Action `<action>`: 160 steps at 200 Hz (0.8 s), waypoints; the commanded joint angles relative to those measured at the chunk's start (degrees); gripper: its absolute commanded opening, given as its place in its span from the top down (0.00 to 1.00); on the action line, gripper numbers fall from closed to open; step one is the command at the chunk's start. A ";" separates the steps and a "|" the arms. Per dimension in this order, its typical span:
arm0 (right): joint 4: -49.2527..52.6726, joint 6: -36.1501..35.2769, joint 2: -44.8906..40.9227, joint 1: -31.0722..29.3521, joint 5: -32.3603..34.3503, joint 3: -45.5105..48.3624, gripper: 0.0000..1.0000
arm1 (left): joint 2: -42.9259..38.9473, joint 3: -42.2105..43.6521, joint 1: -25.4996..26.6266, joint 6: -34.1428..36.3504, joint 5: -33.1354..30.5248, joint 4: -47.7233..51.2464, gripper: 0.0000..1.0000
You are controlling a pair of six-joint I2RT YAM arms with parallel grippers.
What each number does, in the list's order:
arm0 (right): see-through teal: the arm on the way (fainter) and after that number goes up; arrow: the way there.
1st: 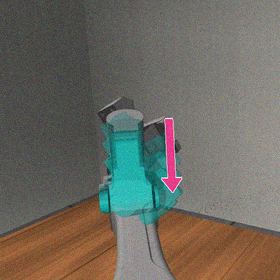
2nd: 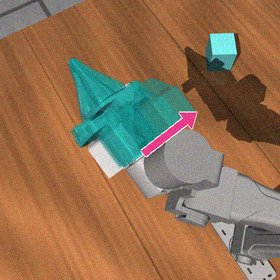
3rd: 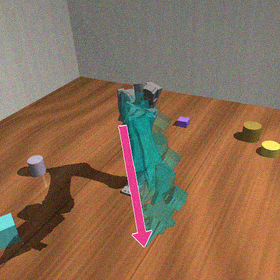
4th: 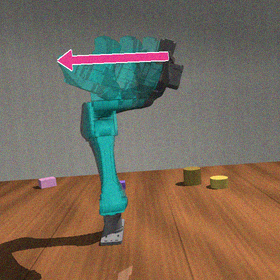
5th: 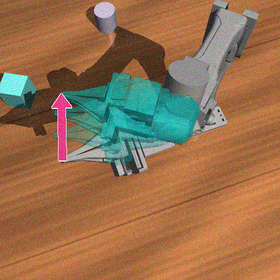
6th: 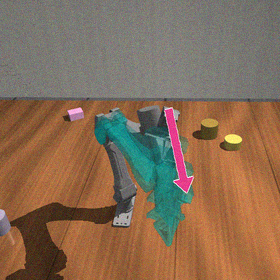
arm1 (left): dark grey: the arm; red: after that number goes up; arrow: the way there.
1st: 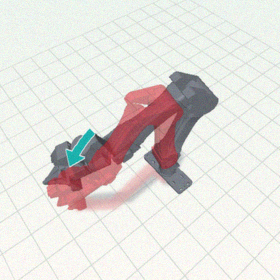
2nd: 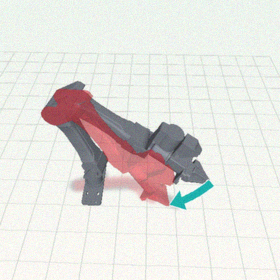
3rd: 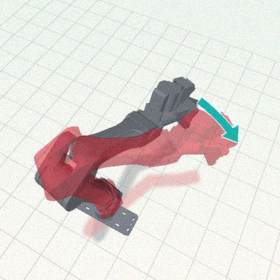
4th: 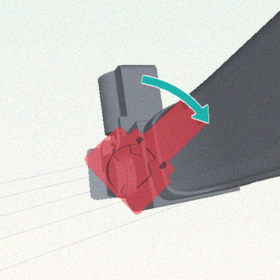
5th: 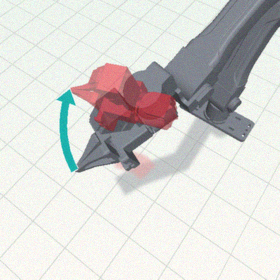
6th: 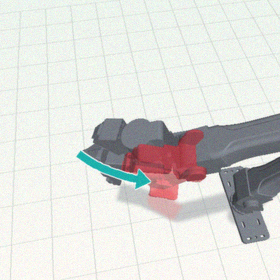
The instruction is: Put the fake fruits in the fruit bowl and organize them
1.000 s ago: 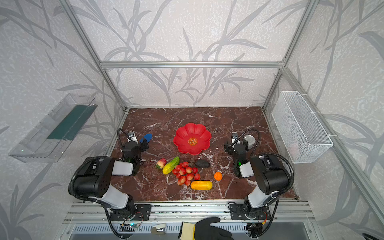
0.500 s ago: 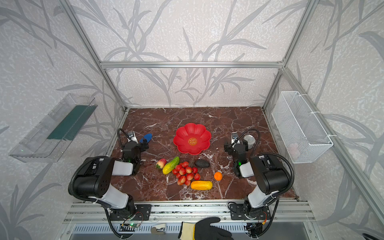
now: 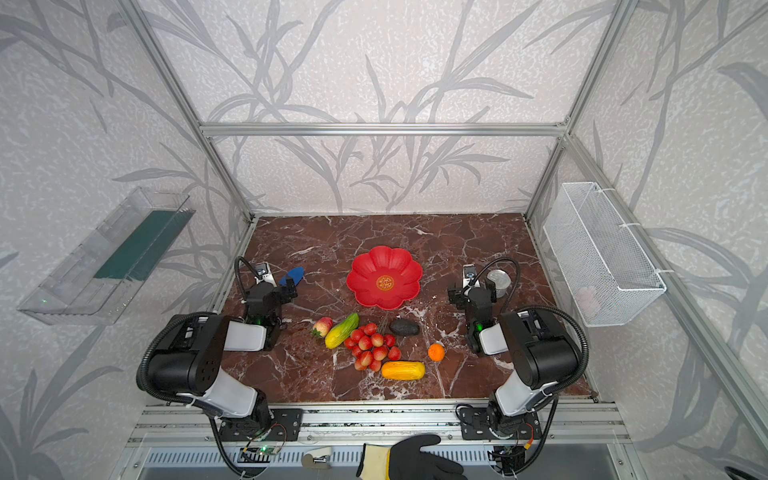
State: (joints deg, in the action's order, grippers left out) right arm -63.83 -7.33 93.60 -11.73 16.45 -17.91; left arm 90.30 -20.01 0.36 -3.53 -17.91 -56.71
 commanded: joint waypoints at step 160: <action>82.83 25.64 -30.37 -8.20 -14.24 -22.84 0.15 | -39.61 -11.10 0.34 -28.86 12.35 51.96 0.12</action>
State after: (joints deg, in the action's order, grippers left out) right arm -5.28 18.00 63.09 -15.05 -1.48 -36.05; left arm 50.92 -28.97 0.80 -28.93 -8.82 -16.40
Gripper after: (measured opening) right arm 0.852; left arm 0.881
